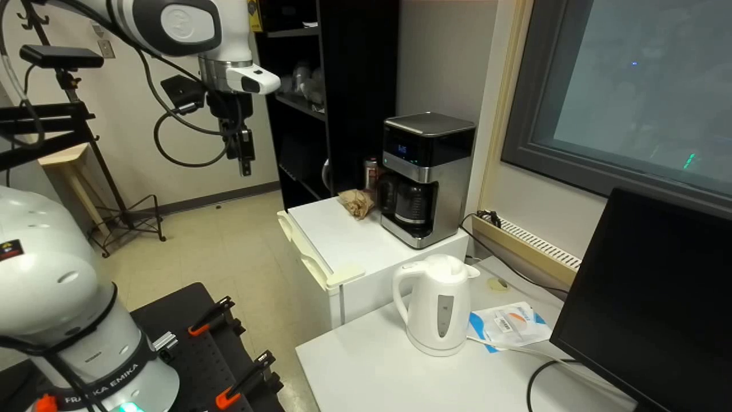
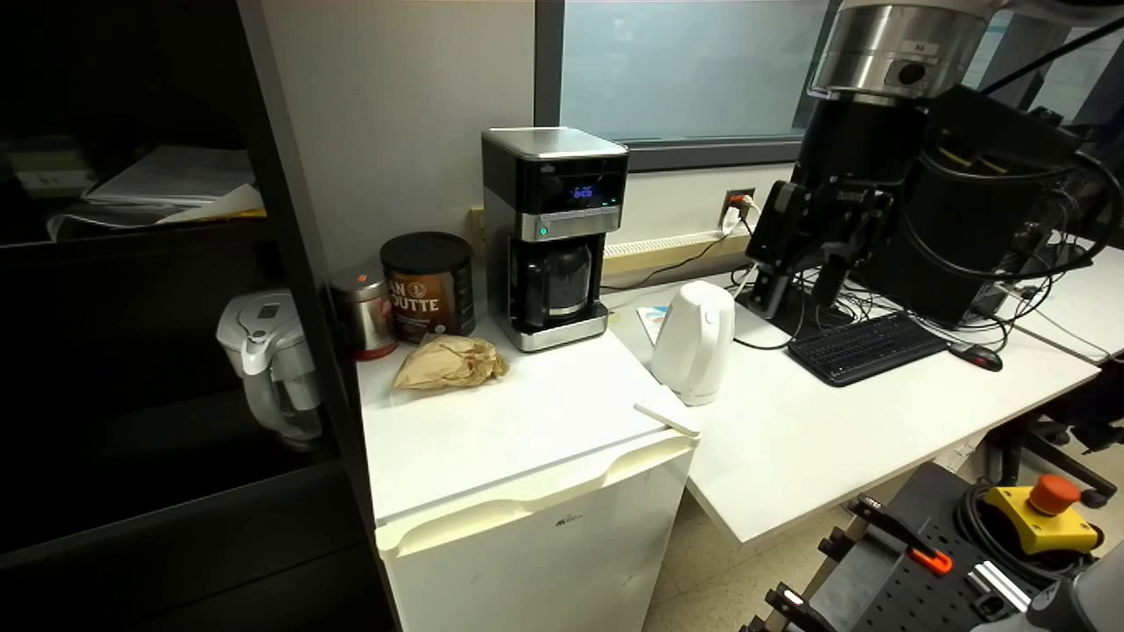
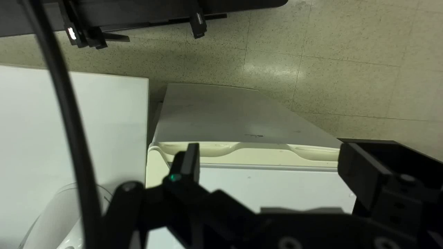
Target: Press a button on the coffee maker
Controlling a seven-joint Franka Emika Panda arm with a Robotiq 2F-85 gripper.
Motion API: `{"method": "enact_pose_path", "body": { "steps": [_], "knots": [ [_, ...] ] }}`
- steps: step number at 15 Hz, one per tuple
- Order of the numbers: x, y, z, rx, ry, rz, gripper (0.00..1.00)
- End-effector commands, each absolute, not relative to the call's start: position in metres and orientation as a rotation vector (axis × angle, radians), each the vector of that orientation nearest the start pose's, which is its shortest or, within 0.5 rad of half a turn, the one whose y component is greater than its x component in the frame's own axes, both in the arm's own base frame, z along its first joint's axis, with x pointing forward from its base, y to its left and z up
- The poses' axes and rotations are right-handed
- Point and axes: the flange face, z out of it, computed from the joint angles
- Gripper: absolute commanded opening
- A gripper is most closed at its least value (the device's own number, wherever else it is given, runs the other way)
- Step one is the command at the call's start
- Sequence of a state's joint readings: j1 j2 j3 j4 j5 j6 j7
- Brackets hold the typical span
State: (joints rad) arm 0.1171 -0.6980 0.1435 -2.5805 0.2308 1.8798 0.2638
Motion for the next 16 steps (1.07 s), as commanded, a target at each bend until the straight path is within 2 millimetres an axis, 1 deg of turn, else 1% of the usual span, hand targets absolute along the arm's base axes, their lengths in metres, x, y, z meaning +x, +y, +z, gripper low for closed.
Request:
{"method": "enact_pose_path", "body": {
  "steps": [1,4,6,11,16],
  "knots": [
    [0.328,0.107,0.479,-3.027,0.152,0.035,1.0],
    [0.338,0.107,0.477,-3.064,0.163,-0.008,1.0],
    [0.346,0.108,0.474,-3.117,0.167,-0.087,1.0],
    [0.368,0.111,0.464,-3.253,0.187,-0.354,1.0],
    [0.388,0.104,0.449,-3.375,0.246,-0.489,1.0]
  ]
}}
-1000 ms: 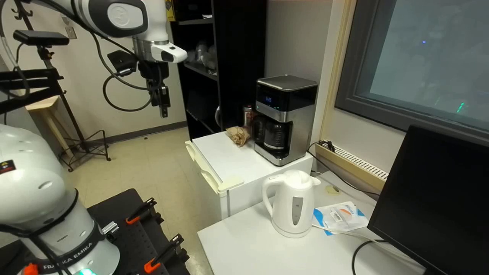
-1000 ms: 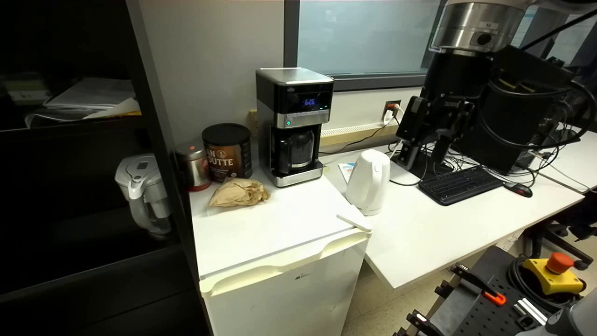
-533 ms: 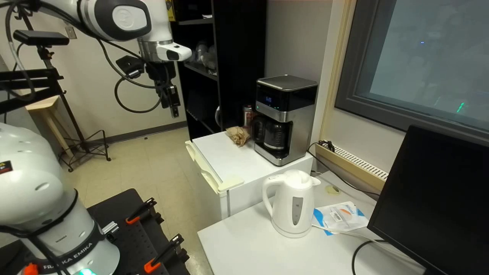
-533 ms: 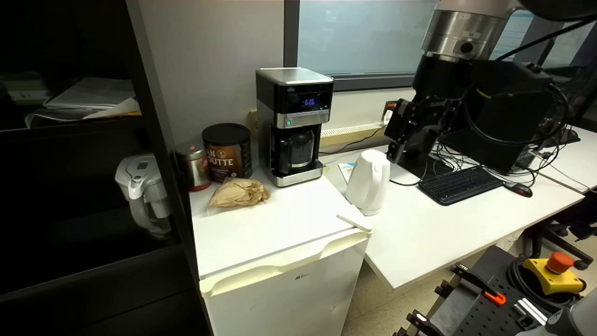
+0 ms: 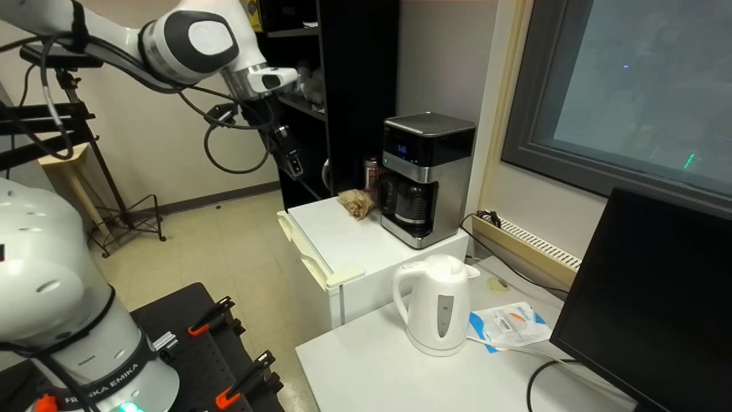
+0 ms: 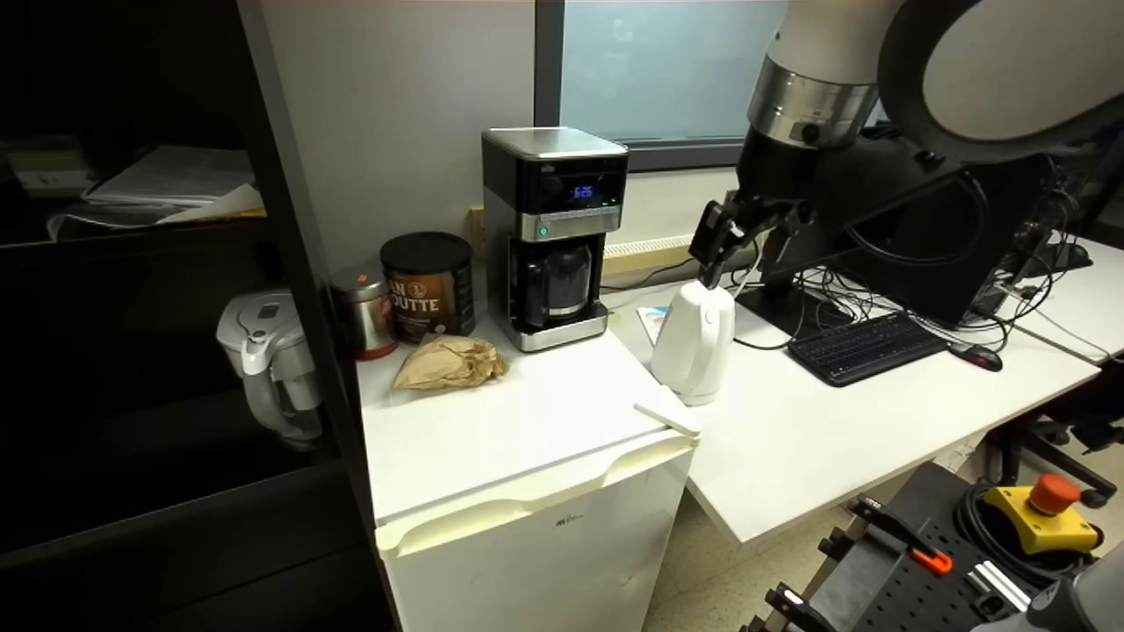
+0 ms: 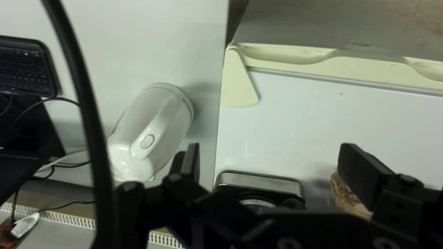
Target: Press a button on the coffee maker
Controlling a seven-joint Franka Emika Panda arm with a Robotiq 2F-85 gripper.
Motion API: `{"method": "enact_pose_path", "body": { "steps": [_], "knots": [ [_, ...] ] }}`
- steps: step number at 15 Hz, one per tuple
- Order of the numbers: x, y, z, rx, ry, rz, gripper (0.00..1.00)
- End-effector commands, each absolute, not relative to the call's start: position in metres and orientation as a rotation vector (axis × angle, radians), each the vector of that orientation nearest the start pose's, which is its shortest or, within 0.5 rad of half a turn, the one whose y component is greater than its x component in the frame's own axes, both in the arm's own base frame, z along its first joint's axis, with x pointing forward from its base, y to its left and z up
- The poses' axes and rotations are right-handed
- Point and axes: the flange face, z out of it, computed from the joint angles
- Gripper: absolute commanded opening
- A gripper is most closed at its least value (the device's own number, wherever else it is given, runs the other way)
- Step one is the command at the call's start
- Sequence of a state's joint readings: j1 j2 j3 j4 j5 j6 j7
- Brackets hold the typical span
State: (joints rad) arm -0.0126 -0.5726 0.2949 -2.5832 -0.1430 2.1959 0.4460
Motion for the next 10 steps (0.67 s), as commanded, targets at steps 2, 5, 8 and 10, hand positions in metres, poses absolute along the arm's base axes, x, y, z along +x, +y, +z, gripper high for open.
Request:
{"method": "enact_pose_path", "body": {
  "steps": [2,5,8,10],
  "knots": [
    [0.395,0.098,0.443,-3.429,0.281,-0.544,0.87],
    [0.407,0.089,0.437,-3.492,0.351,-0.648,0.58],
    [0.418,0.082,0.431,-3.532,0.402,-0.749,0.34],
    [0.426,0.08,0.427,-3.545,0.395,-0.813,0.19]
  ]
}}
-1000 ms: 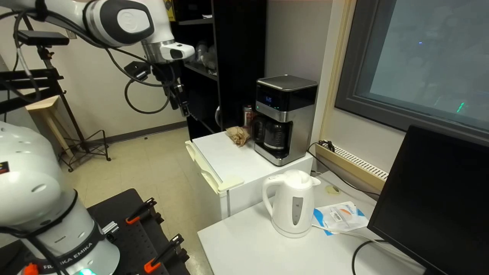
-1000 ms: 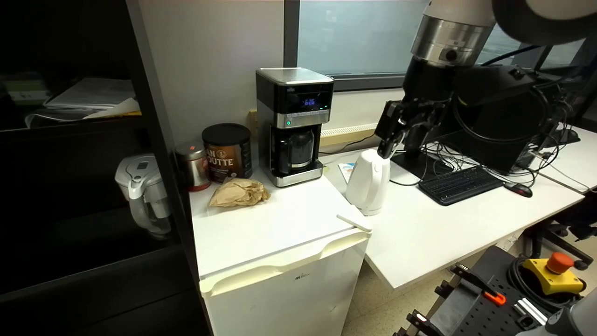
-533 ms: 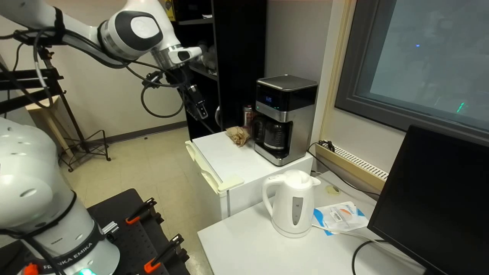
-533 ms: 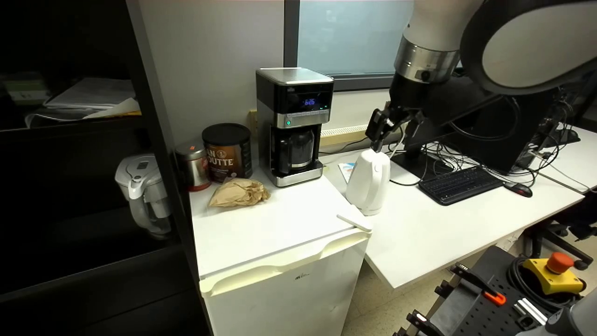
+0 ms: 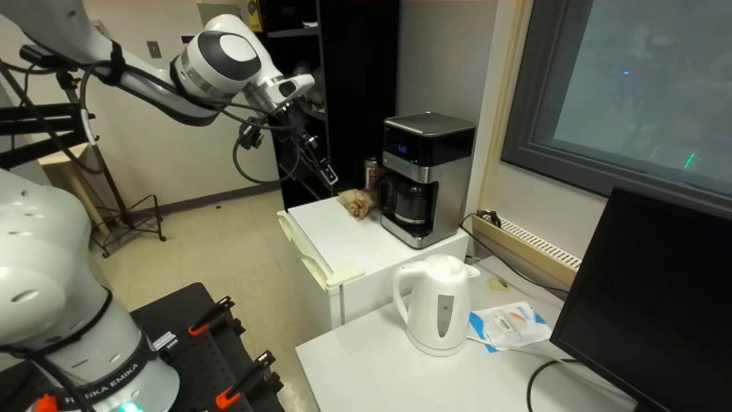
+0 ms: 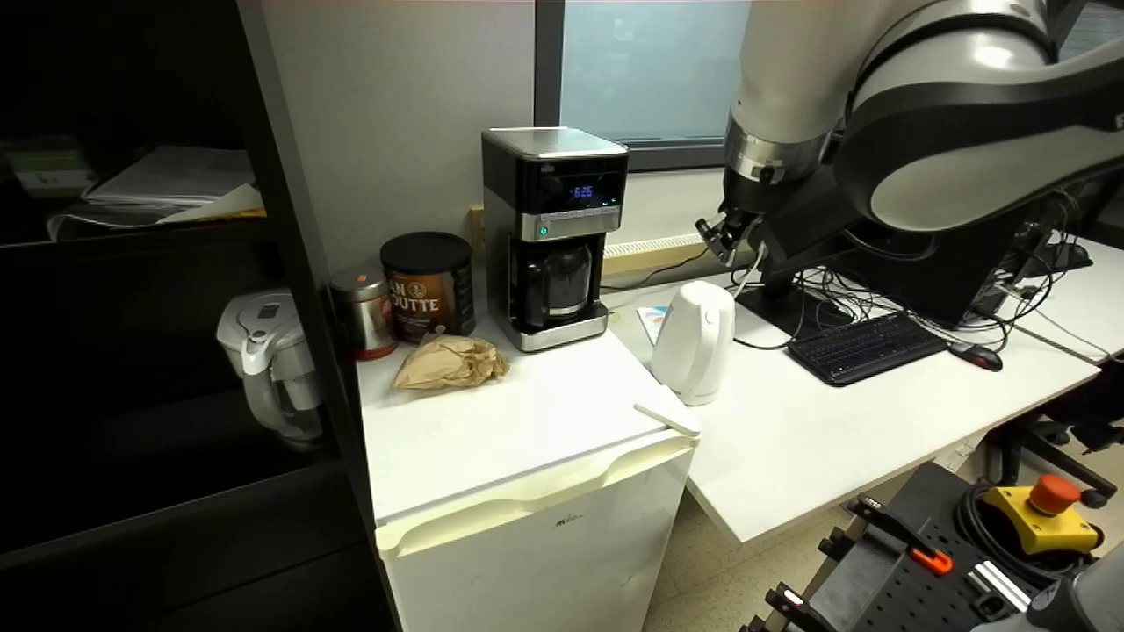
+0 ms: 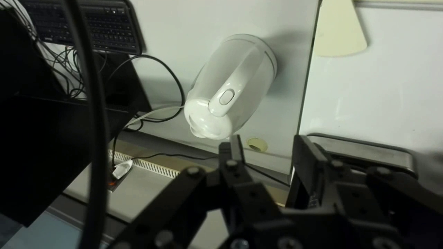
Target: Press a button on the coffee maker
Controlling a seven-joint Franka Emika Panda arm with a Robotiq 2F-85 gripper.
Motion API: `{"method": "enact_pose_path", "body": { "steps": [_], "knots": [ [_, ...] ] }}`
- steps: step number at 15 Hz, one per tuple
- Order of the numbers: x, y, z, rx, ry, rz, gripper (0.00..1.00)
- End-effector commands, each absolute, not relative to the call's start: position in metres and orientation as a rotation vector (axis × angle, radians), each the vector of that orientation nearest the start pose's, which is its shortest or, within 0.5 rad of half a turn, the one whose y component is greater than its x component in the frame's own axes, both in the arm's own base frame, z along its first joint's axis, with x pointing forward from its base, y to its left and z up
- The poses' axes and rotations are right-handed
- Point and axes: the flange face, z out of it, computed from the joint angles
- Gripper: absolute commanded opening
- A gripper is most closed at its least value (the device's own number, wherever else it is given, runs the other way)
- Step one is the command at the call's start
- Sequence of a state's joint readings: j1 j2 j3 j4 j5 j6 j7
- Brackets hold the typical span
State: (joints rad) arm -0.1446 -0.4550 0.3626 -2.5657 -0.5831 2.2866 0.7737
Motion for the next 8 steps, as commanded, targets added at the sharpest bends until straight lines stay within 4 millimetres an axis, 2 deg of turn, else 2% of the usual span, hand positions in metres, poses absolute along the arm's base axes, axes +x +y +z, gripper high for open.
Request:
{"method": "enact_pose_path", "body": {
  "steps": [1,2,4,8],
  "knots": [
    [0.431,0.08,0.425,-3.543,0.386,-0.85,0.12],
    [0.435,0.08,0.424,-3.543,0.375,-0.893,0.05],
    [0.444,0.081,0.422,-3.532,0.357,-0.971,0.0],
    [0.463,0.079,0.419,-3.495,0.345,-1.135,0.03]
  ]
}}
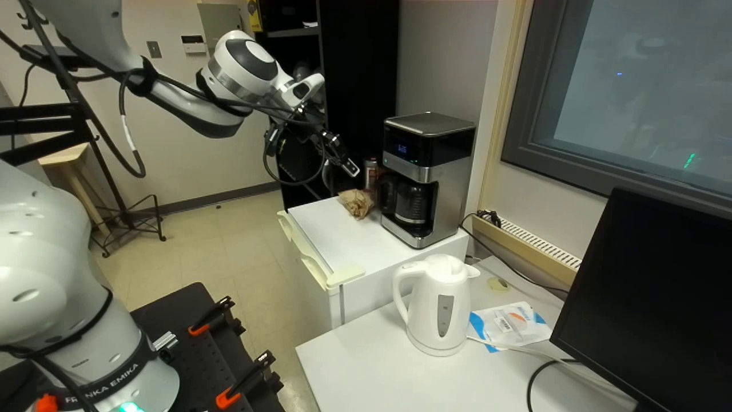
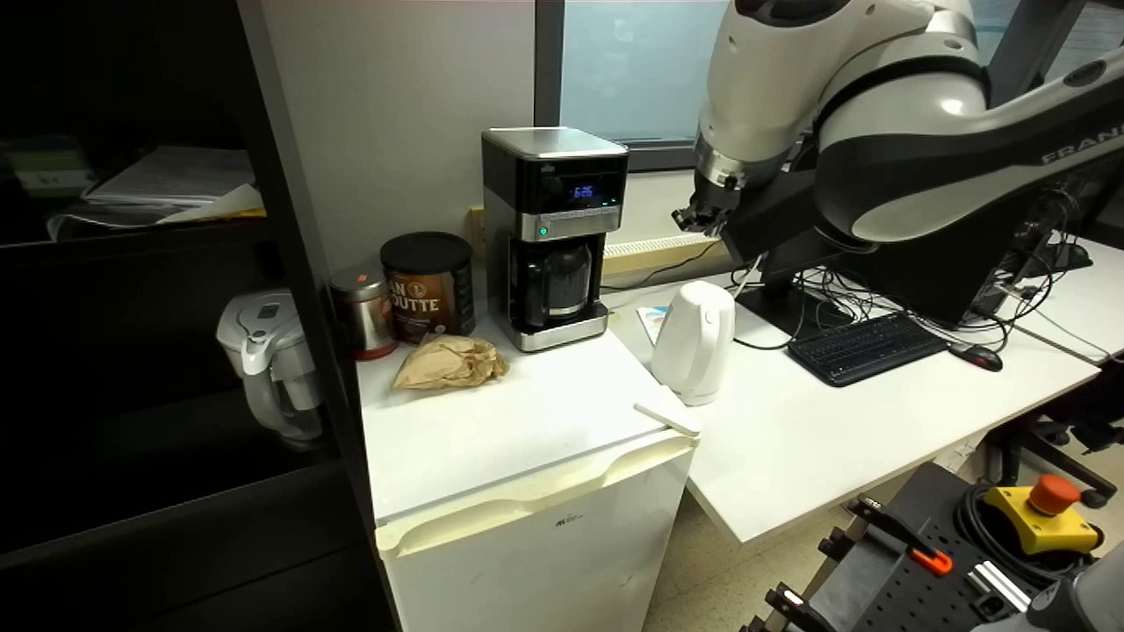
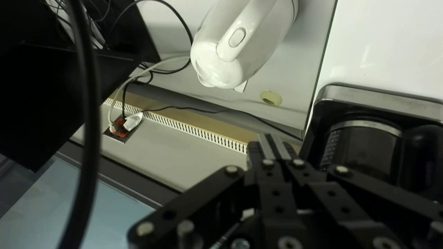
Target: Press a button on the coffee maker
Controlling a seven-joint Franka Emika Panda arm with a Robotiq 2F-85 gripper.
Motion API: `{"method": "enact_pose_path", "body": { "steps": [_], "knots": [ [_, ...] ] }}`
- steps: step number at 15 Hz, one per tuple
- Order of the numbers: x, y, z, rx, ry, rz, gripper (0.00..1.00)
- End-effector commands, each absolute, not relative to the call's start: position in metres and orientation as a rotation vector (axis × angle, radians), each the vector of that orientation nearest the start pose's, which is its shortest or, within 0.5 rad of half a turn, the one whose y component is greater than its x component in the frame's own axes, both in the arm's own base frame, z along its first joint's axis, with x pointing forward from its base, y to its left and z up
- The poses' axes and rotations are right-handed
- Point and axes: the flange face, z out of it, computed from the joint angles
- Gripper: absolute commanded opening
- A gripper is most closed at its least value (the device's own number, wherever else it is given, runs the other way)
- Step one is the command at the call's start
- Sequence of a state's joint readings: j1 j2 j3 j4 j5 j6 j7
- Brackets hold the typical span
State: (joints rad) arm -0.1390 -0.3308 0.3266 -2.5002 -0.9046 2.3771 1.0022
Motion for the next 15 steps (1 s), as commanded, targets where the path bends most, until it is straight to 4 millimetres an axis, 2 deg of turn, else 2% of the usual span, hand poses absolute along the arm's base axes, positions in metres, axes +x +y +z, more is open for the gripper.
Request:
{"method": "enact_pose_path", "body": {
  "steps": [1,15],
  "knots": [
    [0.467,0.077,0.419,2.446,-0.241,0.819,0.03],
    [0.533,0.061,0.397,2.434,-0.275,0.948,0.03]
  ]
}}
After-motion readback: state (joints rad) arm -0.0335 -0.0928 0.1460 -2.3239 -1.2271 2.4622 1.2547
